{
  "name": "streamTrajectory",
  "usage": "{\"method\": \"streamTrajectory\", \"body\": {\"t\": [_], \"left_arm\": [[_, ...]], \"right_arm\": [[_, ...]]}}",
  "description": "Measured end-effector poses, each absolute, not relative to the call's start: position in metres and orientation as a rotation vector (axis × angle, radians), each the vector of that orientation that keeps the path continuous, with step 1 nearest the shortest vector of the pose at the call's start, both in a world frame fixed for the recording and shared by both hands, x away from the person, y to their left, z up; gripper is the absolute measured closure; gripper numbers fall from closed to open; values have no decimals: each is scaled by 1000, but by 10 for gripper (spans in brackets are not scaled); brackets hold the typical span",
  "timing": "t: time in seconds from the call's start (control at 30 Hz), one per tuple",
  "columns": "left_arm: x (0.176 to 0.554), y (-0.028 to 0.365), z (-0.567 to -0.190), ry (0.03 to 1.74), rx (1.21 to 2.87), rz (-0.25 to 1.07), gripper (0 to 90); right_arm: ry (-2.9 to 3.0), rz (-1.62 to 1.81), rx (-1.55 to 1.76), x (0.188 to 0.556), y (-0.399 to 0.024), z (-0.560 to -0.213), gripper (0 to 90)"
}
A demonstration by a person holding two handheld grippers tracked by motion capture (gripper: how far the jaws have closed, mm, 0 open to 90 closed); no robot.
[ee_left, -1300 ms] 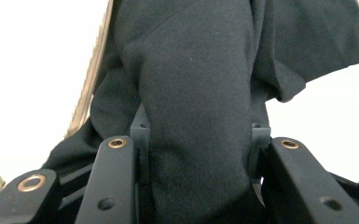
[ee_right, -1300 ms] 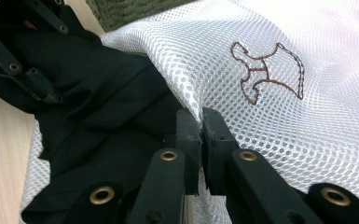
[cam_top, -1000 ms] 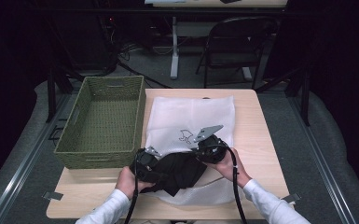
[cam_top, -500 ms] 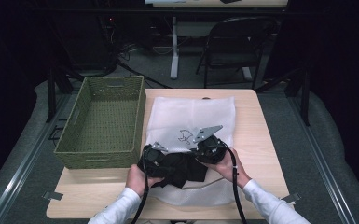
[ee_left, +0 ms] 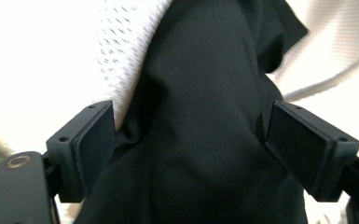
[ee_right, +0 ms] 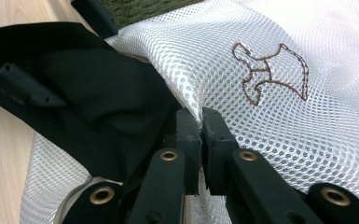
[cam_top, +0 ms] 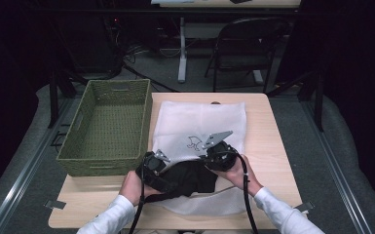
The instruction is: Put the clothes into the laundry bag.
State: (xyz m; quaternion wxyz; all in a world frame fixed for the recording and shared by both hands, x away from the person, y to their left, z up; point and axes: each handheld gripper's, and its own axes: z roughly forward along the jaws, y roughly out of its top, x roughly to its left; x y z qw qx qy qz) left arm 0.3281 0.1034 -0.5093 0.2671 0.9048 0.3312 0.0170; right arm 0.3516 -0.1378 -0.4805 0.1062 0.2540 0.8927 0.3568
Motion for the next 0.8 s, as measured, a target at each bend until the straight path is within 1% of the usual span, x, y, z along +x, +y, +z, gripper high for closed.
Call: {"method": "streamTrajectory", "body": {"t": [0.07, 0.13, 0.23, 0.27, 0.37, 0.43, 0.53, 0.6, 0.77, 0.8], "left_arm": [[329, 100, -520, 878, 2473, -2, 167], [330, 95, -529, 862, 2465, -36, 209], [329, 90, -539, 859, 2457, -17, 314], [329, 90, -542, 859, 2450, -13, 375], [326, 93, -544, 848, 2417, -8, 502], [325, 94, -544, 848, 2394, -3, 550], [324, 97, -543, 873, 2338, -17, 577], [323, 97, -539, 874, 2328, -3, 588], [324, 90, -529, 912, 2253, -10, 595], [325, 88, -528, 917, 2240, 7, 595]], "right_arm": [[2634, 1045, 747, 352, -137, -481, 872], [2635, 1043, 748, 352, -137, -481, 872], [2641, 1040, 749, 352, -137, -482, 872], [2641, 1037, 748, 351, -137, -483, 872], [2638, 1039, 749, 351, -137, -482, 872], [2643, 1038, 745, 351, -137, -483, 872], [2638, 1039, 744, 351, -136, -481, 872], [2638, 1043, 742, 350, -136, -481, 872], [2632, 1058, 731, 350, -135, -478, 872], [2634, 1056, 733, 349, -135, -478, 872]]}}
